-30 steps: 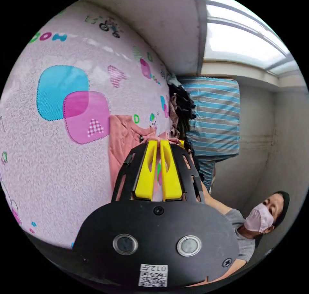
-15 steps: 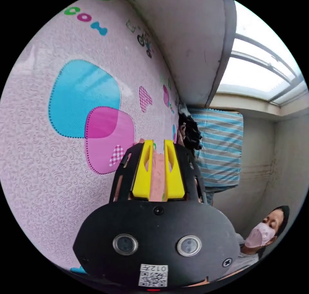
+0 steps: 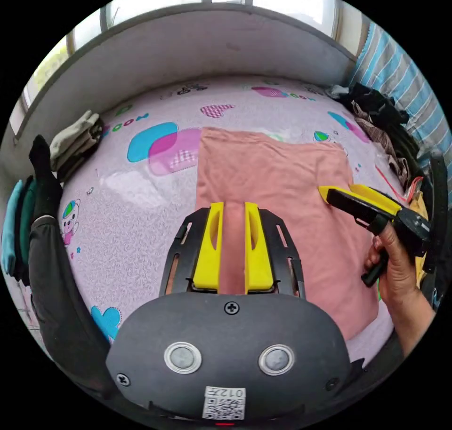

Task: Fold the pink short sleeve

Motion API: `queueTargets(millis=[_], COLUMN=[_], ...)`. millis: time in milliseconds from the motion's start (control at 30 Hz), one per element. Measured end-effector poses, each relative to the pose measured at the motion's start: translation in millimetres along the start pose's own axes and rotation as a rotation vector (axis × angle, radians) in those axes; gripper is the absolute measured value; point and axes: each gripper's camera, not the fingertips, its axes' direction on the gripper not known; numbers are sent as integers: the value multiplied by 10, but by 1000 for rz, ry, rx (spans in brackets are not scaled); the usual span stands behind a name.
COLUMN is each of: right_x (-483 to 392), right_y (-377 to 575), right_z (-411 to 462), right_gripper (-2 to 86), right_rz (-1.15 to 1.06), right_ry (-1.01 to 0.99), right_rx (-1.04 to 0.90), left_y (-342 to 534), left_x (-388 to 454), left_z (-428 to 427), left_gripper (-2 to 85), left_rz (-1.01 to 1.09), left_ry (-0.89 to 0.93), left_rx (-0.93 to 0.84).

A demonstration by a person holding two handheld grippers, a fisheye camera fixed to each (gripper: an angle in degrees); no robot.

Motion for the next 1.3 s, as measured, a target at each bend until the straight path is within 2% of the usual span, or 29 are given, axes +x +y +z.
queueTargets(millis=[67,200,467,633,733,867,967,1033,1067,1200,1300], right_x=[-35,-59,-11,158,271,220,154,187,218,421,462], right_y=[47,134,361,475,650,998,1314,1520,1539,1606,1672], right_z=[92,302,577,667,449,302,428,638,683,765,814], right_gripper=[188,189,195,158,150,159,160,160,161,159,155], right_rz=[-2,-10,-18,-34,2,53,17,-60,-54,-88,-93], right_ry=[6,9,-17,-36,-107,-164,-108,3,22,-42,-11], right_rx=[0,-5,3,-51,51,119,102,39,5,-6,-8], left_y=[21,96,254,342,412,598,756,834,912,963,993], left_x=[48,367,663,792,864,942,892,837,808,715,735], left_z=[39,92,196,240,104,-187,-66,118,258,260,275], left_gripper=[52,63,60,32,17,9,5,3,2,1,1], left_rz=[1,174,179,208,201,133,92,88,105,107,121], left_ry=[27,-36,-41,-49,-86,32,83,36,-47,13,-9], left_rx=[-6,10,9,16,5,50,66,20,-17,7,6])
